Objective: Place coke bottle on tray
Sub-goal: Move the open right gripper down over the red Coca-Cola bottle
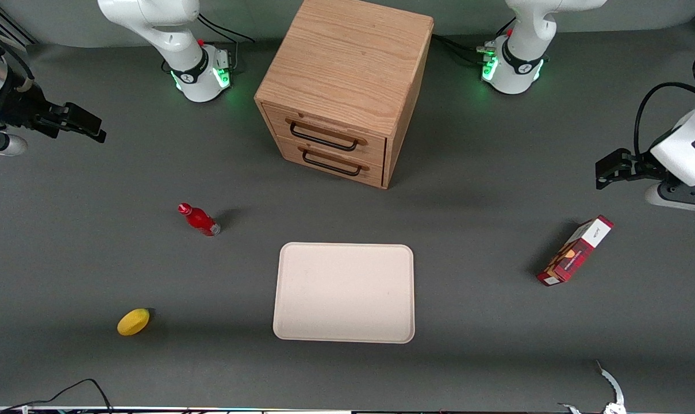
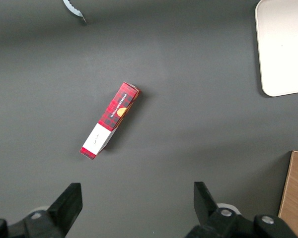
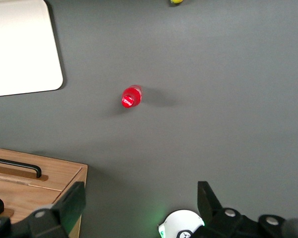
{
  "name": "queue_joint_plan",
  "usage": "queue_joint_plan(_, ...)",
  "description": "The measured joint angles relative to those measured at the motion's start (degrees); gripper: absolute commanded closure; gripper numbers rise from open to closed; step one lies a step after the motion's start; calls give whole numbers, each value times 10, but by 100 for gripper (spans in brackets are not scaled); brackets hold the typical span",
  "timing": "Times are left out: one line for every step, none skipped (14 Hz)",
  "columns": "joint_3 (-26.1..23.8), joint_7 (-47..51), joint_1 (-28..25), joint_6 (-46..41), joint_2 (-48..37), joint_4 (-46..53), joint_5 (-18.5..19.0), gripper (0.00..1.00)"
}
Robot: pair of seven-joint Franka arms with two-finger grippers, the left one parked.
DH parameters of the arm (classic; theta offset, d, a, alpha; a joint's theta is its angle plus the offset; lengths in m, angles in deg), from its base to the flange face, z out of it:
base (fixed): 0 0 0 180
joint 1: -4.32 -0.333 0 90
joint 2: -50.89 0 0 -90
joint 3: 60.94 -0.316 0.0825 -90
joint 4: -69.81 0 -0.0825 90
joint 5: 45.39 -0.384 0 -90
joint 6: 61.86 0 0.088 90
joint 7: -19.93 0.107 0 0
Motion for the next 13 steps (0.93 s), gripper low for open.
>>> queue_joint_plan(1, 0, 0, -2, 0, 1, -1, 0)
queue_joint_plan(1, 0, 0, -6, 0, 2, -1, 0)
queue_joint_plan(1, 0, 0, -8, 0, 4, -1, 0)
queue_joint_plan(1, 0, 0, -9, 0, 5, -2, 0)
queue_joint_plan(0, 0, -1, -9, 0, 5, -3, 0)
queue_joint_plan(-2, 0, -2, -9, 0, 2, -10, 0)
queue_joint_plan(-3, 0, -3, -4, 2, -4, -14, 0)
queue_joint_plan(-3, 0, -3, 17, 3, -24, -19, 0)
queue_joint_plan(-3, 0, -3, 52, 6, -53, -21, 0)
queue_joint_plan(-4, 0, -3, 102, 12, -92, -21, 0)
queue_joint_plan(-4, 2, -3, 163, 22, -138, -21, 0)
queue_joint_plan(-4, 9, -4, 235, 37, -188, -21, 0)
queue_joint_plan(-7, 21, -6, 311, 59, -236, -21, 0)
